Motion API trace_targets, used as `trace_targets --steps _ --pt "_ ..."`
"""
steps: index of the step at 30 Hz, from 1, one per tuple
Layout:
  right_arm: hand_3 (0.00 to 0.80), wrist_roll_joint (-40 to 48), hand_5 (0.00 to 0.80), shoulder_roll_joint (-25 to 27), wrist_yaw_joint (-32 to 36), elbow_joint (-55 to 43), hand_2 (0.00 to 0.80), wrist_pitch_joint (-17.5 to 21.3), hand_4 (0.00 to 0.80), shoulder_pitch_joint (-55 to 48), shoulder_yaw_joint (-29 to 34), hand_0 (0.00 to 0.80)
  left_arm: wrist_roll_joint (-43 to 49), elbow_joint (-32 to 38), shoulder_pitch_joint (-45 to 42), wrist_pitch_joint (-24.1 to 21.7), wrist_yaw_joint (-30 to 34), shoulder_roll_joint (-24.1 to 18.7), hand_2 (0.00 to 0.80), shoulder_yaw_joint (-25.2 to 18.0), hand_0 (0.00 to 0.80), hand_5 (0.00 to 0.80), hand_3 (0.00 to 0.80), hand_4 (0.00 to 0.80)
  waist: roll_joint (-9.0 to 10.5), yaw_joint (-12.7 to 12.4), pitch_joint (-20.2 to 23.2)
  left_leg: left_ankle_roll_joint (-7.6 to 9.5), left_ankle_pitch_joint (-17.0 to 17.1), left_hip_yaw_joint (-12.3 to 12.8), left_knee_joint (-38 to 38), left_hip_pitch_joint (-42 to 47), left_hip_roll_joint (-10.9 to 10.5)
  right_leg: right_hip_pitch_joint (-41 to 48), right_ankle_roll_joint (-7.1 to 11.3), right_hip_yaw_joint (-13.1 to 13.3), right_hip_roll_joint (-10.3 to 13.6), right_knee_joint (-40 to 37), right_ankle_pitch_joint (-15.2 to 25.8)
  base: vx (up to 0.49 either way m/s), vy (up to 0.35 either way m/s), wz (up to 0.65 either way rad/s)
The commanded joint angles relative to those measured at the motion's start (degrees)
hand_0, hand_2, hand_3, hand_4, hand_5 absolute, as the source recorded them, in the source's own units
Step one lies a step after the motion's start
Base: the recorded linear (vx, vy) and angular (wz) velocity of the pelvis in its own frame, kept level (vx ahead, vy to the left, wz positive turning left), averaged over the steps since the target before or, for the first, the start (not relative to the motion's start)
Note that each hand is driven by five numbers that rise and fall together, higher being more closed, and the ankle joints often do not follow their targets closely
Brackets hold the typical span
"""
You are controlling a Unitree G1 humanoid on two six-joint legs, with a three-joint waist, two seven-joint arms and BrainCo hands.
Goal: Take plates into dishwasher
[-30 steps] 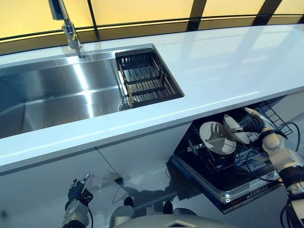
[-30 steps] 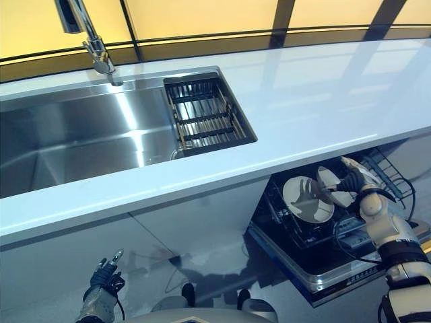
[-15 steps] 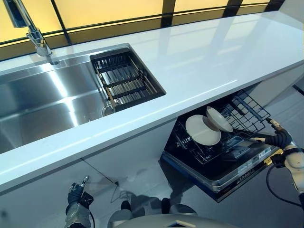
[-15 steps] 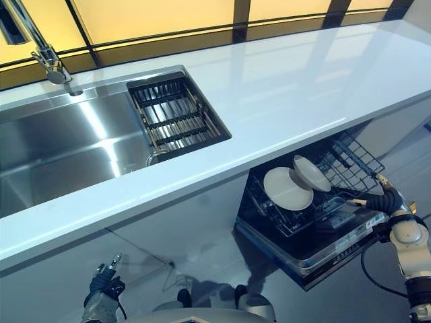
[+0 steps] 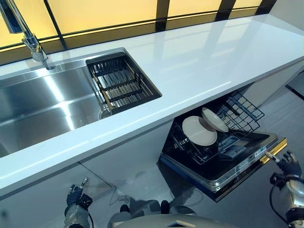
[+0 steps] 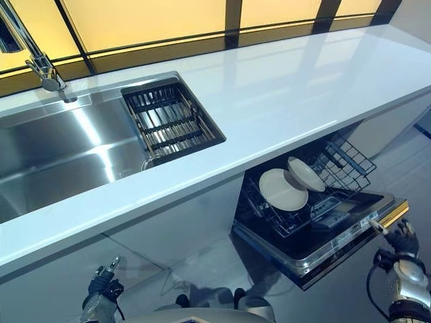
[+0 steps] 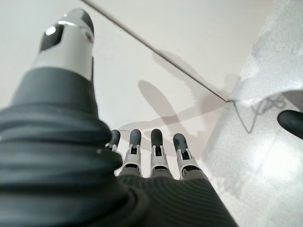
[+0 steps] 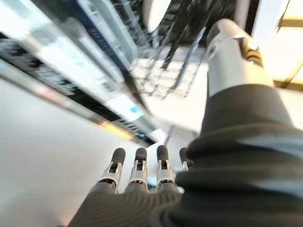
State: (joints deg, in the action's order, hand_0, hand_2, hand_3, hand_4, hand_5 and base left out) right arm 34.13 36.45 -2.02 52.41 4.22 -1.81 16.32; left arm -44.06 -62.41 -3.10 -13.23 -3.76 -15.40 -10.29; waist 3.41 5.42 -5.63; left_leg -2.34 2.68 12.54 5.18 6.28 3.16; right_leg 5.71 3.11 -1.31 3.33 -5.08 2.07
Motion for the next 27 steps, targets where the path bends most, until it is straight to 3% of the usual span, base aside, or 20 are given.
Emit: trace_targets --steps 1,10,16,24,27 --pt "0.0 8.62 0.0 -0.01 3.23 5.53 0.0 4.16 0.0 5.05 3.17 0.0 0.42 -2.7 4.4 -3.22 2.05 -2.45 0.0 -0.53 0.0 0.0 0.0 0.0 -0.04 -1.51 -0.1 1.72 -5.98 -2.66 -0.18 2.13 -1.33 -1.58 3.7 0.54 2.04 1.16 1.98 -0.011 -0.107 0.0" --pt "0.0 22.78 0.0 -3.83 7.6 17.4 0.0 0.62 0.0 7.89 4.76 0.0 0.71 -2.83 5.55 -3.44 4.17 -3.63 0.0 0.77 0.0 0.0 0.0 0.0 -3.05 -2.92 -0.95 1.43 -5.53 -3.86 -0.18 1.46 -1.57 -1.74 3.3 -0.98 2.28 0.94 1.64 -0.028 -0.114 0.01" --pt "0.0 31.19 0.0 -4.56 10.08 20.63 0.0 -2.85 0.0 9.82 5.5 0.0 -1.27 -2.81 6.72 -4.47 5.38 -3.81 0.0 2.15 0.0 0.0 0.0 0.0 -7.04 -2.74 -2.99 1.05 -4.68 -4.69 -0.18 -0.74 -2.24 -4.48 2.99 -1.59 2.88 1.94 1.16 -0.137 -0.036 0.06" --pt "0.0 35.69 0.0 -1.27 12.74 21.29 0.0 -5.38 0.0 13.33 5.62 0.0 -6.39 -2.53 7.66 -5.92 6.21 -1.33 0.0 3.7 0.0 0.0 0.0 0.0 -13.15 -1.34 -6.17 0.55 -3.54 -4.79 -0.23 -3.05 -3.84 -7.74 2.39 -1.04 4.02 3.16 0.31 -0.112 0.077 -0.01" --pt "0.0 33.46 0.0 -0.37 17.43 21.52 0.0 -6.22 0.0 14.4 5.41 0.0 -6.86 -2.63 7.08 -6.14 6.91 -0.1 0.0 4.05 0.0 0.0 0.0 0.0 -15.29 -1.0 -6.54 0.36 -3.4 -4.7 -0.2 -3.23 -4.4 -7.95 2.18 -0.84 4.41 3.05 -0.01 -0.015 0.068 -0.02"
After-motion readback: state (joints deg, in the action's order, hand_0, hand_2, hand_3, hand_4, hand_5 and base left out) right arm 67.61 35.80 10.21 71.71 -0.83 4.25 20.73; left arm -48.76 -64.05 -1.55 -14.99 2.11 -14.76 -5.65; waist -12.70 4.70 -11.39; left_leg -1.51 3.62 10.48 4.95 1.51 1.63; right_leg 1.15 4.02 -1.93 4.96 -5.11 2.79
